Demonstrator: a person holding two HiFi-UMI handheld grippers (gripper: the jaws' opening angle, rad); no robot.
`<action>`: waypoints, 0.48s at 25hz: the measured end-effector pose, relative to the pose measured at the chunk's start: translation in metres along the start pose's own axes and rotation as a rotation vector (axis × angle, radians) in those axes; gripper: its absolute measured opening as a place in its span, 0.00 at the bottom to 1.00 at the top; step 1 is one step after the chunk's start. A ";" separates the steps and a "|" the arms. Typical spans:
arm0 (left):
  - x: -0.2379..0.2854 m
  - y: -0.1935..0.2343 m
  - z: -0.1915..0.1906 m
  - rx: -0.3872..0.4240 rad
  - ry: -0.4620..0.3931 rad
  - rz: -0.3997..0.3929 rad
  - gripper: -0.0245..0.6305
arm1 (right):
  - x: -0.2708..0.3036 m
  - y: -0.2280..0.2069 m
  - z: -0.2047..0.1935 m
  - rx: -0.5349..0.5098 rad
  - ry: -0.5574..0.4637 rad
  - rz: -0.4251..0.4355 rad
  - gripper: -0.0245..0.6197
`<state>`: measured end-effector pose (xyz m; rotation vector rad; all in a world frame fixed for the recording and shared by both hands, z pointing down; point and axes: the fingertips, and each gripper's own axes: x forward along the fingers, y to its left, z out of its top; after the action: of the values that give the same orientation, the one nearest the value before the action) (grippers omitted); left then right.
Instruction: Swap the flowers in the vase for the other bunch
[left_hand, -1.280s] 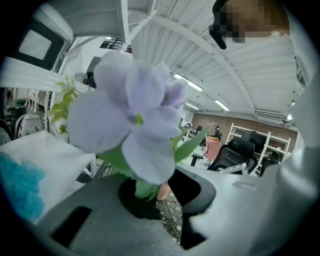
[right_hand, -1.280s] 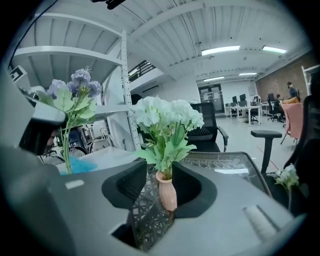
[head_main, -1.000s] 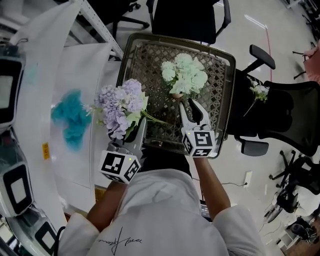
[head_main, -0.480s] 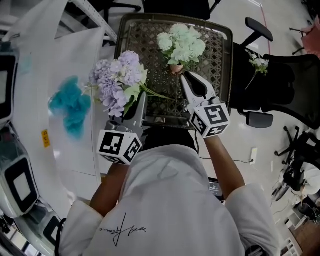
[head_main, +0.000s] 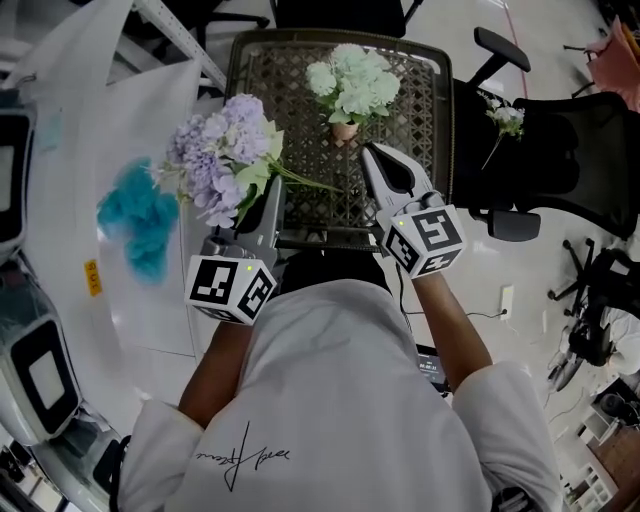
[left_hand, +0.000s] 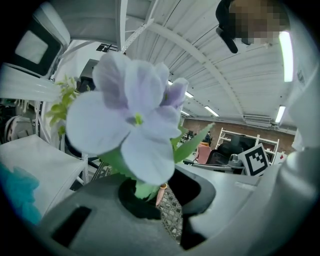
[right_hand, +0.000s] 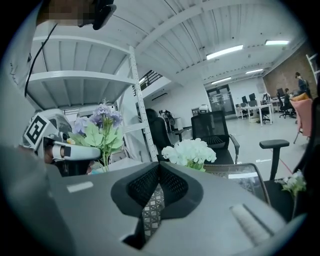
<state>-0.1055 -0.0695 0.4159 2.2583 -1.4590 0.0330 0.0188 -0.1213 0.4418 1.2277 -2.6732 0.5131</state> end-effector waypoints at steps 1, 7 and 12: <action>-0.001 0.000 0.002 0.001 -0.003 -0.004 0.10 | -0.002 0.002 0.001 0.001 -0.001 -0.003 0.05; -0.007 -0.002 0.012 0.001 -0.028 -0.007 0.10 | -0.012 0.007 0.004 0.008 0.000 -0.010 0.05; -0.012 -0.008 0.019 -0.008 -0.046 -0.015 0.10 | -0.027 0.007 0.014 -0.033 -0.015 -0.039 0.05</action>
<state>-0.1080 -0.0636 0.3932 2.2772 -1.4628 -0.0291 0.0311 -0.1028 0.4192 1.2775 -2.6533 0.4542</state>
